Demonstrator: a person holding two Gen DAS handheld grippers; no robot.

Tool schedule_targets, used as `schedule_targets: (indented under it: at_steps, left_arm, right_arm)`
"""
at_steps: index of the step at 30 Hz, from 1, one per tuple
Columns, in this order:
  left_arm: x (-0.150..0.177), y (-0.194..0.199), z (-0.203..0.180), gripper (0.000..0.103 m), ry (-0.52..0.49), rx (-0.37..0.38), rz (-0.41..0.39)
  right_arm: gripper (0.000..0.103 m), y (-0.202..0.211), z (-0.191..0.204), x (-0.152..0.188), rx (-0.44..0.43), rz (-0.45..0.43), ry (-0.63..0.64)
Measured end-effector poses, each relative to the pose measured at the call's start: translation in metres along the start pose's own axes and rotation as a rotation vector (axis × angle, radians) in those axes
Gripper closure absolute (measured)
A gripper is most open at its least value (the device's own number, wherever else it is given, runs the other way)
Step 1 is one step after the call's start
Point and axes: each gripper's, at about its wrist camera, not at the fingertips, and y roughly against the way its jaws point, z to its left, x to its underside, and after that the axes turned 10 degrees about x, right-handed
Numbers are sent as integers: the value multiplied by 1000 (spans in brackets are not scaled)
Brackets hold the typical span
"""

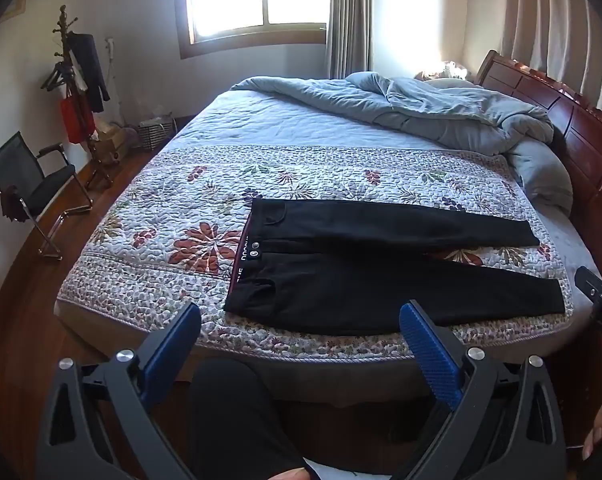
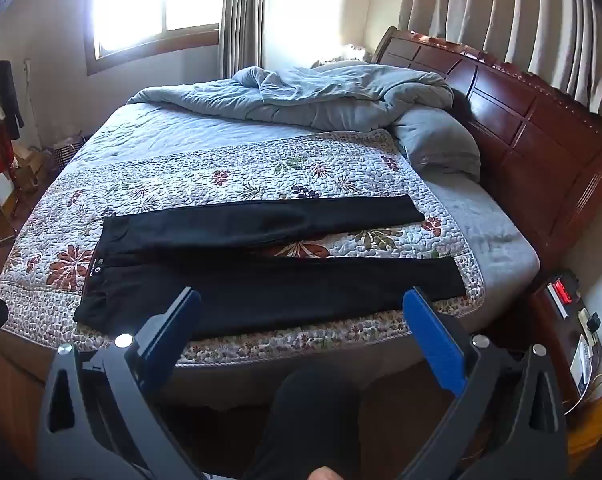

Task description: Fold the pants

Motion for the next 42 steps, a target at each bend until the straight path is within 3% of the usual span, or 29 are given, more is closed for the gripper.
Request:
schedule_targets:
  at_steps: [42]
  left_arm:
    - [-3, 5, 2, 4, -16, -19, -4]
  right_arm:
    - [3, 3, -6, -1, 1, -5, 2]
